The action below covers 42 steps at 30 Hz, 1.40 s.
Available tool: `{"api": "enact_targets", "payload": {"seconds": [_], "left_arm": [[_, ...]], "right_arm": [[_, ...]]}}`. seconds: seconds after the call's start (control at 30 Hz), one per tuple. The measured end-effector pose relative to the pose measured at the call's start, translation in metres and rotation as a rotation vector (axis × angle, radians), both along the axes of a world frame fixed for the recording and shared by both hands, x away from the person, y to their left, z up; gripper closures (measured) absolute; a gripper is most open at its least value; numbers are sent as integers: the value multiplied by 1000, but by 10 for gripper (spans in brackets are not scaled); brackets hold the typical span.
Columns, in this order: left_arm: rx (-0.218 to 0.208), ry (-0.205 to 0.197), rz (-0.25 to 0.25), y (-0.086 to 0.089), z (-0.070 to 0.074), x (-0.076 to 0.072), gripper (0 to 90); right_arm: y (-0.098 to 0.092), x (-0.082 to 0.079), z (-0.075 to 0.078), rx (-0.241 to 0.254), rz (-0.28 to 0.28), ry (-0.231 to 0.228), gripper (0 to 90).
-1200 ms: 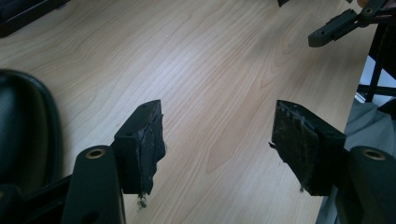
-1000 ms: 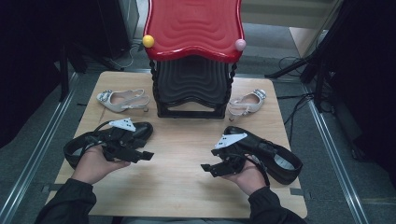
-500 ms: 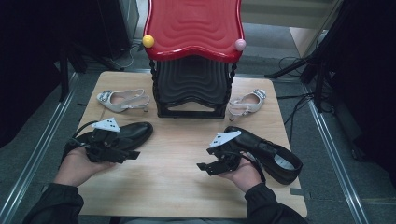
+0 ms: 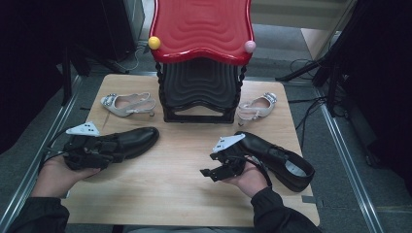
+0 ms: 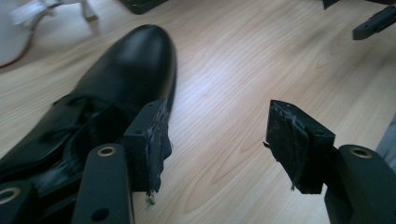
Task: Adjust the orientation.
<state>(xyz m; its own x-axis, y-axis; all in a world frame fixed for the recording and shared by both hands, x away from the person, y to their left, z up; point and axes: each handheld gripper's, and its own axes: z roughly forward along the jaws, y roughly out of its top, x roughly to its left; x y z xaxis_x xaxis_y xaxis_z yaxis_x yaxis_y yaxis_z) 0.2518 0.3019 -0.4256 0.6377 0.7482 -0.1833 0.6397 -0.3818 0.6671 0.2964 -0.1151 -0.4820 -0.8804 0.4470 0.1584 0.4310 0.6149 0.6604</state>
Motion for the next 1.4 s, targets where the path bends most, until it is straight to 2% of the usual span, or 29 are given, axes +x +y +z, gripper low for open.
{"api": "enact_targets", "payload": {"seconds": [0.13,0.2,0.43,0.53,0.6,0.63,0.77,0.83,0.97,1.03,1.13,1.23,1.4], "left_arm": [[-23,9,44,15,0,-1,414],[-11,14,52,21,-1,-1,421],[33,26,131,39,-9,-1,427],[35,38,149,45,-12,0,431],[58,45,151,46,-17,1,432],[54,56,151,47,-19,1,432],[27,80,161,49,-31,5,436],[-3,83,157,48,-36,8,454],[-20,76,132,45,-41,15,487],[-19,91,139,45,-43,20,518],[-24,90,121,40,-46,26,547],[15,89,97,33,-49,31,583],[-14,109,90,30,-48,33,687]], "right_arm": [[1,0,0,-5,-3,4,322],[2,0,0,-7,-3,5,322],[1,0,0,-9,-4,2,322],[2,0,0,-13,-2,2,322],[2,0,-1,-17,0,1,322],[2,0,-1,-16,2,-1,322],[2,0,-1,-18,1,-4,322],[2,0,-1,-19,-1,-2,322],[2,0,-1,-21,-2,-2,322],[2,0,-1,-22,-5,1,323],[1,-1,-1,-23,-10,5,323],[0,0,-2,-22,-11,1,323],[-2,0,-2,-22,-16,-2,323]]}}
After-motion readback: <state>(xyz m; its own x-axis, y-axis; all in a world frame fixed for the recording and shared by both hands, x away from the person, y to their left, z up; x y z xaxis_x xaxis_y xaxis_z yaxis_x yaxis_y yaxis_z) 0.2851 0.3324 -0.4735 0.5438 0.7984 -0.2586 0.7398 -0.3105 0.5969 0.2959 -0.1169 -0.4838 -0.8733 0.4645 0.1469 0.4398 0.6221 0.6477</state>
